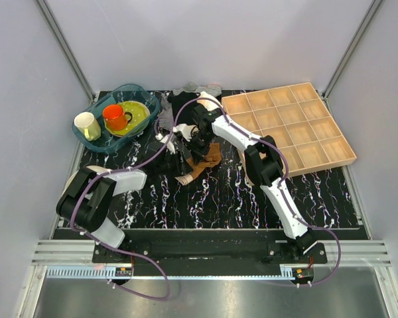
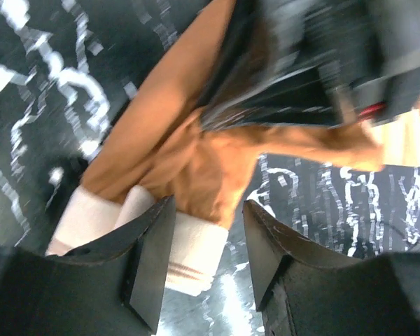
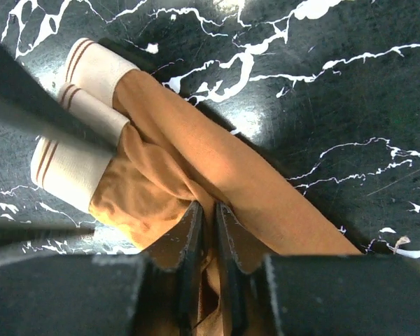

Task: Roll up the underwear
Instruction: Fold the underwear at the center of the board.

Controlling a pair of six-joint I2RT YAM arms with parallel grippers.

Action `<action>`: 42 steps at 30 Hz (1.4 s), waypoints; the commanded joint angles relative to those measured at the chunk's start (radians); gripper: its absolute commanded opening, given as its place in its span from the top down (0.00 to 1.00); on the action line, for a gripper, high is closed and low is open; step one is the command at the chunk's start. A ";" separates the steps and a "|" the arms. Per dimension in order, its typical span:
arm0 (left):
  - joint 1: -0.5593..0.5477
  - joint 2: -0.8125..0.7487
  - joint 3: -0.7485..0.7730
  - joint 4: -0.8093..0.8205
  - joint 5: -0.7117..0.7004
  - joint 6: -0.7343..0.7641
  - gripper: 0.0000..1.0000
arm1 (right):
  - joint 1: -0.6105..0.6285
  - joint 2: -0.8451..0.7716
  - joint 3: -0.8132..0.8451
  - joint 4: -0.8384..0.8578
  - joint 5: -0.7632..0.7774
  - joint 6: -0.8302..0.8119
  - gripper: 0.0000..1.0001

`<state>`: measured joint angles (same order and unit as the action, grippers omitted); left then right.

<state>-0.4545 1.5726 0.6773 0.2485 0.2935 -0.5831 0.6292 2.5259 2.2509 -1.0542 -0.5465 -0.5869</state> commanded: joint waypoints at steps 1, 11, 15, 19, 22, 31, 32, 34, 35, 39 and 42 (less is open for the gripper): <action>0.045 0.015 -0.094 0.078 -0.048 -0.040 0.52 | -0.034 -0.022 -0.002 0.023 -0.009 -0.002 0.79; 0.079 0.066 -0.128 0.090 -0.022 -0.029 0.53 | -0.065 -0.125 0.079 -0.075 -0.075 -0.043 0.58; 0.085 0.076 -0.133 0.092 -0.011 -0.017 0.53 | -0.068 -0.206 0.039 -0.112 -0.087 -0.119 0.46; 0.089 0.075 -0.134 0.087 -0.002 -0.004 0.53 | -0.071 -0.283 -0.045 -0.109 -0.076 -0.201 0.34; 0.091 0.075 -0.131 0.086 0.006 0.002 0.53 | -0.068 -0.338 -0.128 -0.092 -0.058 -0.241 0.29; 0.093 0.073 -0.124 0.071 0.024 0.019 0.53 | -0.029 -0.362 -0.312 0.019 0.063 -0.254 0.24; 0.094 0.075 -0.124 0.069 0.027 0.020 0.53 | -0.028 -0.354 -0.312 0.037 0.081 -0.246 0.24; 0.096 0.076 -0.125 0.069 0.030 0.023 0.53 | -0.026 -0.340 -0.309 0.054 0.109 -0.234 0.27; 0.096 0.076 -0.125 0.067 0.032 0.023 0.53 | -0.028 -0.337 -0.307 0.068 0.118 -0.229 0.28; 0.097 0.079 -0.124 0.058 0.041 0.034 0.53 | -0.029 -0.326 -0.289 0.085 0.141 -0.215 0.68; 0.102 0.078 -0.131 0.046 0.042 0.045 0.54 | -0.031 -0.323 -0.269 0.124 0.181 -0.199 0.87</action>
<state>-0.3653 1.6188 0.5785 0.3927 0.3412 -0.5903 0.5976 2.1933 1.9339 -1.0046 -0.4271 -0.8051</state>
